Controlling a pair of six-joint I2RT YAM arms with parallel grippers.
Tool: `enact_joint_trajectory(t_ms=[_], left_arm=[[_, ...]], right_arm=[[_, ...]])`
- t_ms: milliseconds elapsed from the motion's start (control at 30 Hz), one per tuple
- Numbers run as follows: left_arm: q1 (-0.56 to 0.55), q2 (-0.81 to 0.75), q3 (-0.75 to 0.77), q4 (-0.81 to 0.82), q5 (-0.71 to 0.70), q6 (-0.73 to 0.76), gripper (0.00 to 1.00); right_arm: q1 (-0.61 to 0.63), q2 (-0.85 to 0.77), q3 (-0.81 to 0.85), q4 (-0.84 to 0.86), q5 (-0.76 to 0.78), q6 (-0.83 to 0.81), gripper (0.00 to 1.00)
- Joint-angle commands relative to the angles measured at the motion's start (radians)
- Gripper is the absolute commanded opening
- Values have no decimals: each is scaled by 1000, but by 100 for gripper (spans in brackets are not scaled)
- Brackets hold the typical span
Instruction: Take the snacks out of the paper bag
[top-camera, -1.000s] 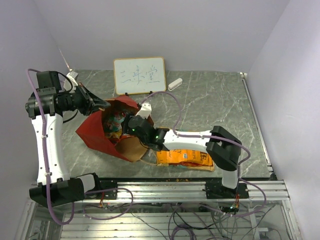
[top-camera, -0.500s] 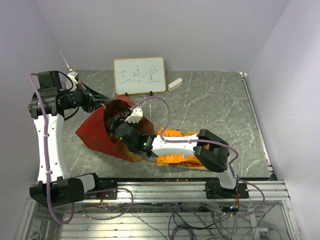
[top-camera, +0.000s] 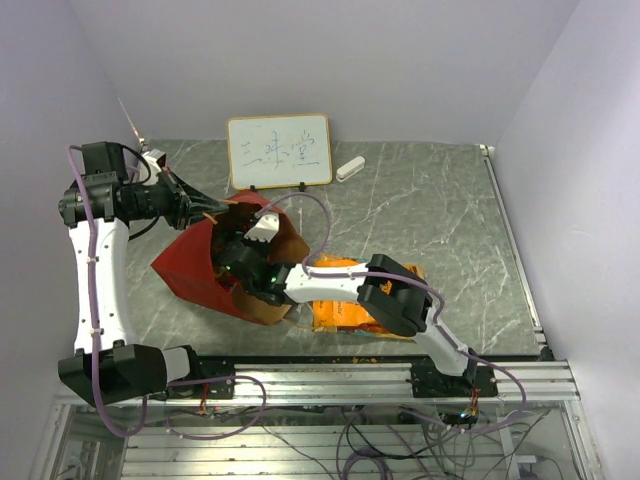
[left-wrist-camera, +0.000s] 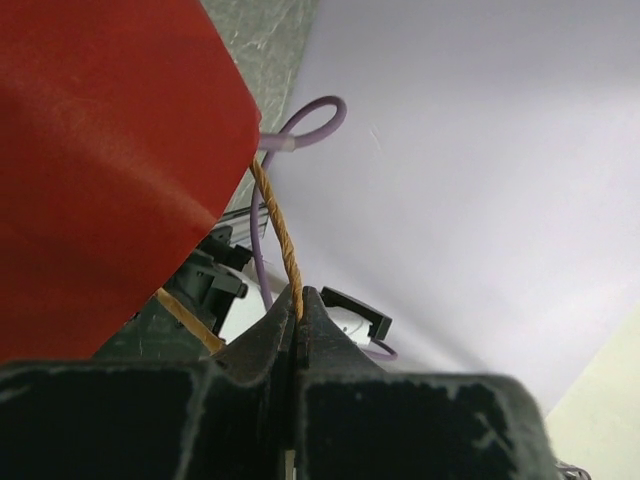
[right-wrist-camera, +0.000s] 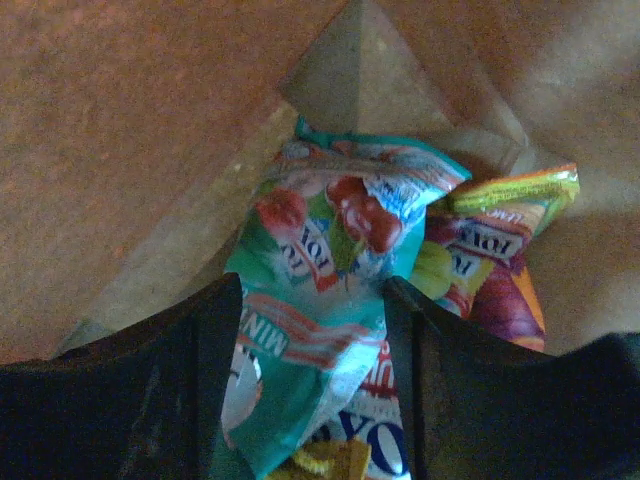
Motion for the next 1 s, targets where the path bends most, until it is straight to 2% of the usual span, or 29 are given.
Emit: enact_joint_trajectory(t_ms=[0, 233, 367, 433, 533, 633, 733, 833, 967], left_arm=[[12, -14, 11, -61, 42, 57, 7], [12, 4, 26, -125, 32, 129, 7], [13, 6, 29, -150, 25, 148, 7], [12, 7, 30, -149, 20, 146, 7], [12, 14, 40, -161, 10, 157, 7], [12, 21, 46, -161, -3, 152, 7], [13, 22, 46, -138, -9, 127, 7], [12, 23, 48, -100, -15, 94, 7], [12, 34, 65, -69, -27, 59, 7]], right_arm=[[-28, 49, 66, -49, 47, 73, 62], [-42, 149, 183, -154, 39, 166, 76], [-54, 190, 217, -133, 26, 159, 75], [-63, 213, 246, -153, 19, 171, 68], [-74, 218, 269, -149, -7, 154, 45], [-72, 202, 271, -82, -27, 64, 28], [-66, 171, 255, -34, -59, 20, 14], [-48, 111, 193, 40, -57, -27, 6], [-19, 32, 120, 123, -60, -120, 3]])
